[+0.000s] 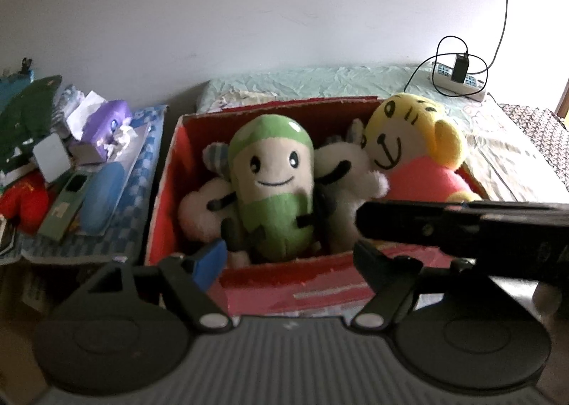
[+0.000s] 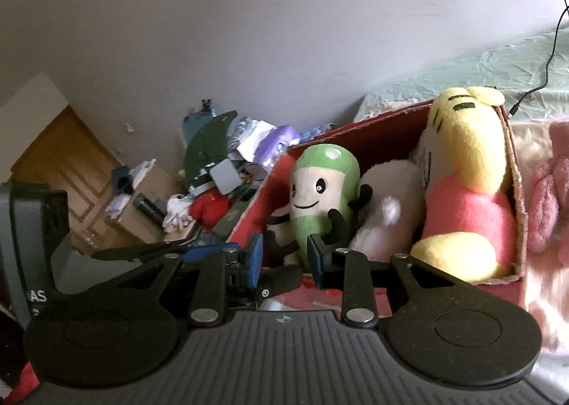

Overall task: Organize objects
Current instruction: 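Move the right gripper out of the box to the pink teddy bear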

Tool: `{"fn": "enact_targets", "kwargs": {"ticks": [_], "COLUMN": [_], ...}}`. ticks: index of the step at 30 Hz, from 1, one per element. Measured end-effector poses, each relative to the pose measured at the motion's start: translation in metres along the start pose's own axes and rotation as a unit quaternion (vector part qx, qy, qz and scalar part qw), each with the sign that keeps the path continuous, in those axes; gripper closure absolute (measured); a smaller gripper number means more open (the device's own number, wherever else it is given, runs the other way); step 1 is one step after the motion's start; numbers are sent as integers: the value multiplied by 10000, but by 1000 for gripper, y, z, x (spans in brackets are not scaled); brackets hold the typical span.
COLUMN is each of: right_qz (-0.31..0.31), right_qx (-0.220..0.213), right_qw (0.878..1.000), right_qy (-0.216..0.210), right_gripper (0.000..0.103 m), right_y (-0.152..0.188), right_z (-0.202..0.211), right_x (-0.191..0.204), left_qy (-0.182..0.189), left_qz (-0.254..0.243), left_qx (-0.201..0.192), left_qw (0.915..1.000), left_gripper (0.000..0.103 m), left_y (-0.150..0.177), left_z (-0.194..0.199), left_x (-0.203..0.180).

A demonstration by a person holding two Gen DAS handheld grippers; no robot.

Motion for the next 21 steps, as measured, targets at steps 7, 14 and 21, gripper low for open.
{"fn": "enact_targets", "kwargs": {"ticks": [7, 14, 21], "right_qz": [116, -329, -1163], "right_qx": [119, 295, 271], "right_qw": [9998, 9990, 9914], "right_qy": [-94, 58, 541], "right_gripper": [72, 72, 72], "right_y": [8, 22, 30], "right_z": [31, 58, 72], "right_x": [-19, -66, -132], "left_qy": [91, 741, 1261], "left_qz": [38, -98, -245], "left_qx": [12, 275, 620], "left_qw": [10000, 9968, 9898], "left_gripper": [23, 23, 23], "left_y": [15, 33, 40], "left_z": [17, 13, -16], "left_x": [-22, -61, -118]}}
Point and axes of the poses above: each gripper's, at about its wrist camera, not at the fingertips, and z roughly against the way its jaws point, x to its left, y to its underside, the point moved 5 cm from there along -z, roughly the way its jaws point, and after that the axes turned 8 degrees about x, right-handed, at the moved point
